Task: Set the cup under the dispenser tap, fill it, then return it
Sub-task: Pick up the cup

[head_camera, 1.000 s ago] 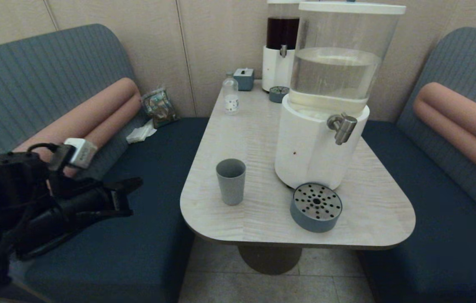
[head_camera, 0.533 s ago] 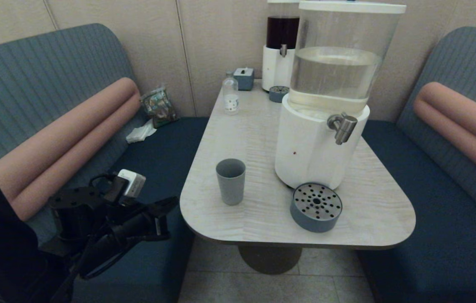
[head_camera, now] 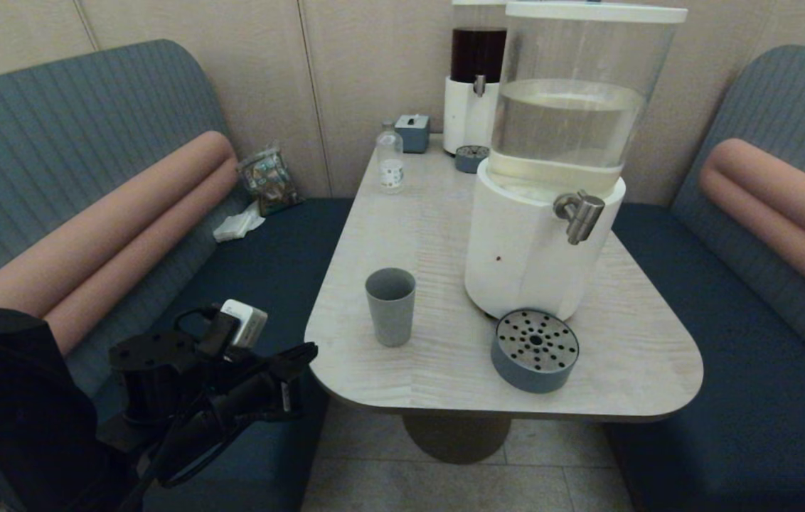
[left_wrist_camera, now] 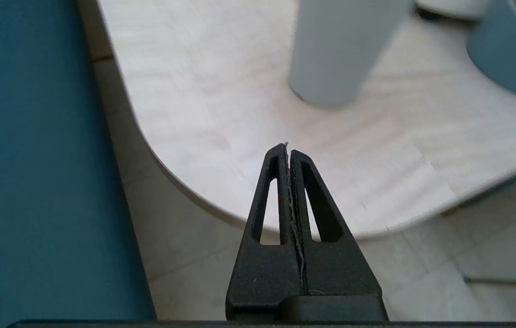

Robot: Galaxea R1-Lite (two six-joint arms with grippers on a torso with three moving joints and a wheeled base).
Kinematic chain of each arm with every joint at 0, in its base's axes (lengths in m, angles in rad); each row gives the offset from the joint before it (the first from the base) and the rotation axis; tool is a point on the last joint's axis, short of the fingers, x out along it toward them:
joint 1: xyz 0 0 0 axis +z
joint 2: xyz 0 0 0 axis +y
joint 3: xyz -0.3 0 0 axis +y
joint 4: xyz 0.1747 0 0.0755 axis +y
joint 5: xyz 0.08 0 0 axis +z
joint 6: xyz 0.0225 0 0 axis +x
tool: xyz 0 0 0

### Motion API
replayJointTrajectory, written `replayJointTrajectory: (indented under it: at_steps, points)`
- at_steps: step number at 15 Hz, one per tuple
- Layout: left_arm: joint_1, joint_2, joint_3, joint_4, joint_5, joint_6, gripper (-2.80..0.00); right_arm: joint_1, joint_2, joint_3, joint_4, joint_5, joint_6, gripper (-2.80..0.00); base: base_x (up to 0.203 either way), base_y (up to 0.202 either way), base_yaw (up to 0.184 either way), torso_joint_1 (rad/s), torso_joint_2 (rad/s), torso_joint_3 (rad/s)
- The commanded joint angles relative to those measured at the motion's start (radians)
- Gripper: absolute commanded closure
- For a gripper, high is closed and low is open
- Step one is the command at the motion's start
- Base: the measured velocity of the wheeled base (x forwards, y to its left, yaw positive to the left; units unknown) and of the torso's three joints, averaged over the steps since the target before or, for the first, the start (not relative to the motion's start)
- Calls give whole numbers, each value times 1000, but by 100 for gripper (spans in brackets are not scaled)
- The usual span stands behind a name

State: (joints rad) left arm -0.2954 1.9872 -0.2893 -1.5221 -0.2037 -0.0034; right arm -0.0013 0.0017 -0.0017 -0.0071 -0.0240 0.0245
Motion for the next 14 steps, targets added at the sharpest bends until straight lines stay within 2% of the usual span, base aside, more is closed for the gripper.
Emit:
replayJointTrajectory:
  at_steps: [1, 2, 3, 10, 14]
  points:
    - [-10, -12, 20, -8, 1, 7, 0, 1, 1, 0, -1, -1, 0, 0, 0, 0, 0, 0, 0, 0]
    - [-14, -23, 23, -8, 1, 11, 0, 0, 1, 0, -1, -1, 0, 0, 0, 0, 0, 0, 0, 0]
    - [-14, -30, 25, -8, 1, 10, -280, 0, 1, 0, -1, -2, 0, 0, 0, 0, 0, 0, 0, 0]
    - [-14, -62, 42, -8, 1, 22, -280, 0, 1, 0, -1, -1, 0, 0, 0, 0, 0, 0, 0, 0]
    - [-13, -53, -36, -8, 1, 13, -280, 0, 1, 0, -1, -2, 0, 0, 0, 0, 0, 0, 0, 0]
